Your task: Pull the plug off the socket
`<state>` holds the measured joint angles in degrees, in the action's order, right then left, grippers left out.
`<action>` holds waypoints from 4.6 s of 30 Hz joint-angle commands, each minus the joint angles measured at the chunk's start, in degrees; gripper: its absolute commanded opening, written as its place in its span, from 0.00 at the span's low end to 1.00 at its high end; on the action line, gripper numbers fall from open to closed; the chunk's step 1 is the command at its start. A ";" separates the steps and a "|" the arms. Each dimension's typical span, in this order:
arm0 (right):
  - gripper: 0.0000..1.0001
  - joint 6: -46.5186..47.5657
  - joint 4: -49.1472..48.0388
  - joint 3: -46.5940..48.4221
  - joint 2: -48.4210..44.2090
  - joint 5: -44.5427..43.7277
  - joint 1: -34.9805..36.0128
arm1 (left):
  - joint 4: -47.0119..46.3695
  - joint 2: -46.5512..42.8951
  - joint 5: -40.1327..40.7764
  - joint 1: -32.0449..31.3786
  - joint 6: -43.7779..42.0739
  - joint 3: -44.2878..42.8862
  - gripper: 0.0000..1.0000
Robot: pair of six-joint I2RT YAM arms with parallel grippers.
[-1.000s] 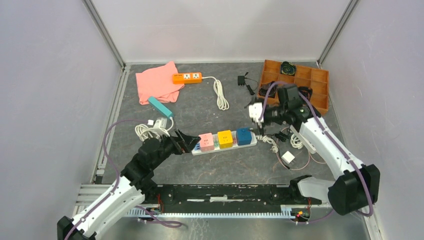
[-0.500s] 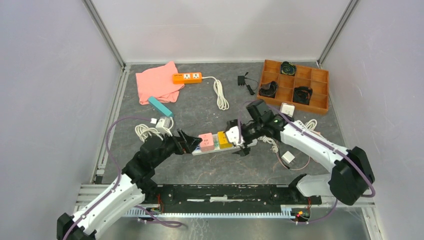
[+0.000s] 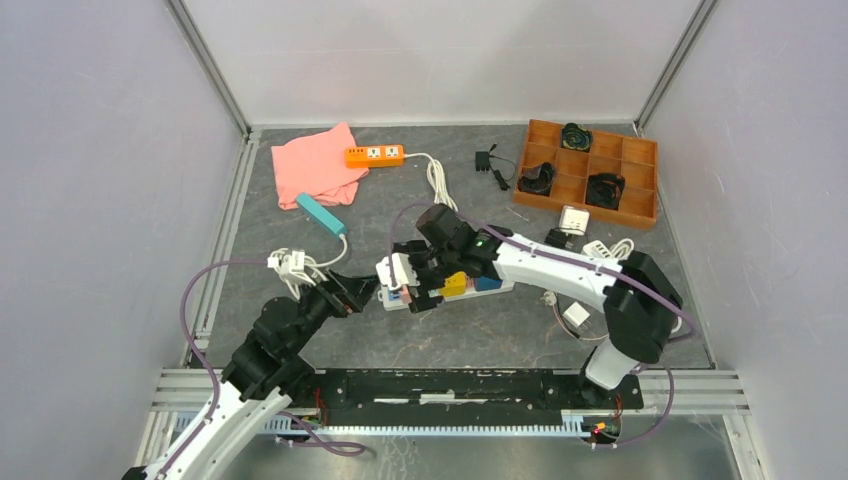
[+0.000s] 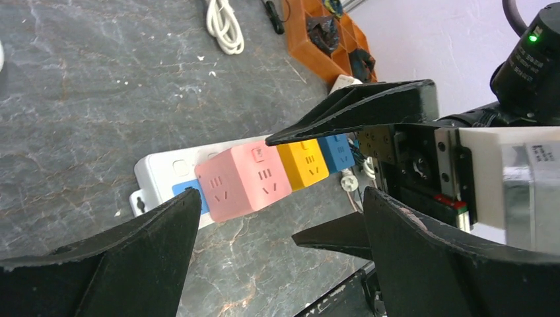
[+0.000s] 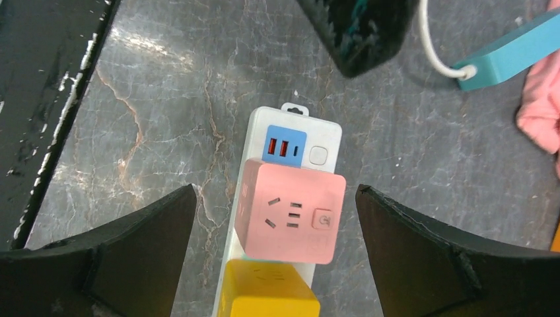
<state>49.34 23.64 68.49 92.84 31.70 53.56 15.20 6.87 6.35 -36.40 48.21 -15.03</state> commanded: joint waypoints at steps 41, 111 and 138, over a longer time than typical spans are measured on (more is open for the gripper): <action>0.01 0.41 3.79 3.07 -4.50 5.16 -3.95 | -14.25 -0.60 -7.49 -0.08 16.72 12.55 1.00; 0.07 -16.67 -11.21 12.32 9.76 -4.38 -35.77 | -22.87 14.37 -6.09 -0.07 17.39 15.03 0.02; 0.98 -17.39 -8.41 24.23 23.44 -14.46 -35.81 | -23.29 14.79 -8.28 -0.07 16.83 14.85 0.02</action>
<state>32.62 16.51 89.89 120.16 16.43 17.61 -7.79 21.26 -2.50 -36.71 68.90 -0.75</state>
